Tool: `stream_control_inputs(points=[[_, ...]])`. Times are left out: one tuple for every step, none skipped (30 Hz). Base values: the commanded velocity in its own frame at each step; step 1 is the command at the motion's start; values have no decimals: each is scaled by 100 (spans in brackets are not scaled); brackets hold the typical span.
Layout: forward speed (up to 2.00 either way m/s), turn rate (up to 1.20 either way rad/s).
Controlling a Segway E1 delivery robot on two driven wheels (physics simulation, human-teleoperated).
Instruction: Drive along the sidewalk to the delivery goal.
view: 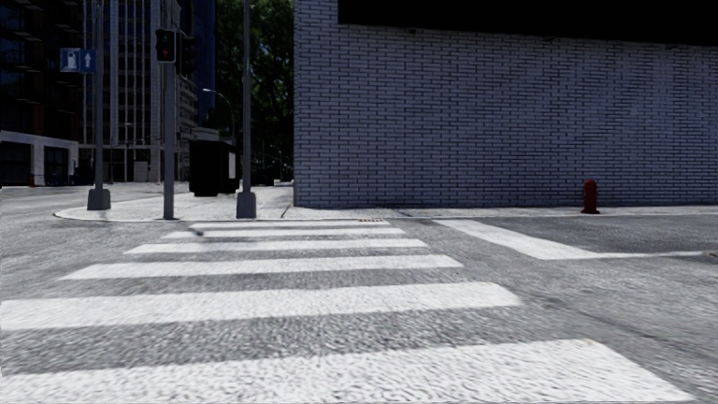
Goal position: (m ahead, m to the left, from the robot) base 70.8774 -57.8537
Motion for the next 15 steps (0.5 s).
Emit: stream_control_inputs(points=[[176, 0], [176, 0], [176, 0], [176, 0], [176, 0], [176, 0], [176, 0], [176, 0], [176, 0], [176, 0], [176, 0], [176, 0], [176, 0], [176, 0], [176, 0]])
